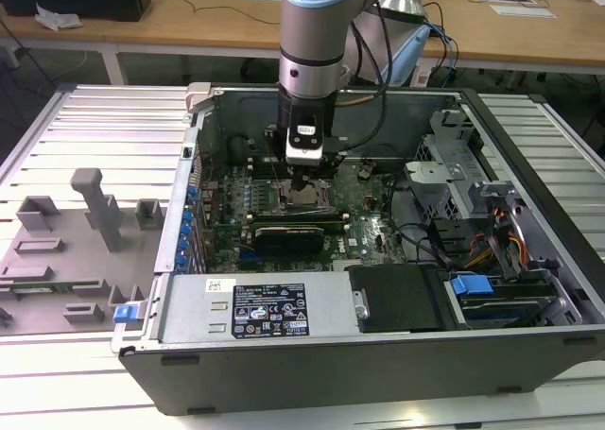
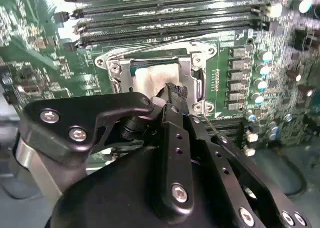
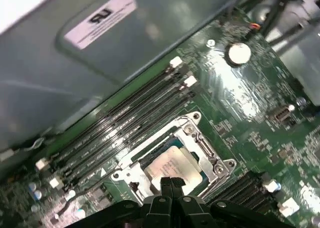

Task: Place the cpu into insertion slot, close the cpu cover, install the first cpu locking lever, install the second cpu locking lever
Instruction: 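Close the cpu cover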

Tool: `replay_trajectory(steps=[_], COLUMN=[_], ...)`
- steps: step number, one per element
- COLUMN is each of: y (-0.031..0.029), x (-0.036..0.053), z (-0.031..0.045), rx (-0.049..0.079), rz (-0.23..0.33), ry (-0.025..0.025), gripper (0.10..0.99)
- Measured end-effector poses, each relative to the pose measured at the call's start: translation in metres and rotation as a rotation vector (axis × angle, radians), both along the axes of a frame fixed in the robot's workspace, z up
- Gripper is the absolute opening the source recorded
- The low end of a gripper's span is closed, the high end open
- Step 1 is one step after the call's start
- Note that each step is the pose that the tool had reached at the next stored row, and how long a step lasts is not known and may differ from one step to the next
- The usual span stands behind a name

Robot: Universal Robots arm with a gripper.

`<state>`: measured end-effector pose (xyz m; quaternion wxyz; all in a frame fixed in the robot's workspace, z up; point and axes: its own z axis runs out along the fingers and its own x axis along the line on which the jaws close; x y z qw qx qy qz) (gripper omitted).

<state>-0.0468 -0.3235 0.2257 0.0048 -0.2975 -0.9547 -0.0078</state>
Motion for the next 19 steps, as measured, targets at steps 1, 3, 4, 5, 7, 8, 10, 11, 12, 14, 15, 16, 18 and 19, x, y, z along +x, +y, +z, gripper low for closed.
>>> replay_trajectory(steps=[1, 3, 4, 5, 7, 8, 10, 11, 12, 14, 15, 16, 18, 19], y=[0.0000, 0.0000, 0.0000, 0.0000, 0.0000, 0.0000, 0.0000, 0.0000, 0.0000, 0.0000, 0.0000, 0.0000, 0.0000, 0.0000], x=[0.0000, 0.0000, 0.0000, 0.0000, 0.0000, 0.0000, 0.0000, 0.0000, 0.0000, 0.0000, 0.0000, 0.0000, 0.0000, 0.0000], z=[-0.0002, -0.0005, -0.0006, -0.0007, -0.0010, -0.0011, -0.0013, -0.0013, -0.0015, -0.0018, -0.0019, -0.0021, -0.0022, -0.0023], rx=[0.000, 0.000, 0.000, 0.000, 0.000, 0.000, 0.000, 0.000, 0.000, 0.000, 0.000, 0.000, 0.000, 0.000], rz=[0.034, 0.079, 0.098, 0.118, 0.166, 0.184, 0.221, 0.240, 0.265, 0.319, 0.340, 0.357, 0.416, 0.438], ry=[0.0000, 0.0000, 0.0000, 0.0000, 0.0000, 0.0000, 0.0000, 0.0001, 0.0000, -0.0001, 0.0000, 0.0000, 0.0001, 0.0000], gripper=[0.106, 0.106, 0.106, 0.106, 0.106, 0.106, 0.106, 0.106, 0.106, 0.106, 0.106, 0.106, 0.106, 0.106])
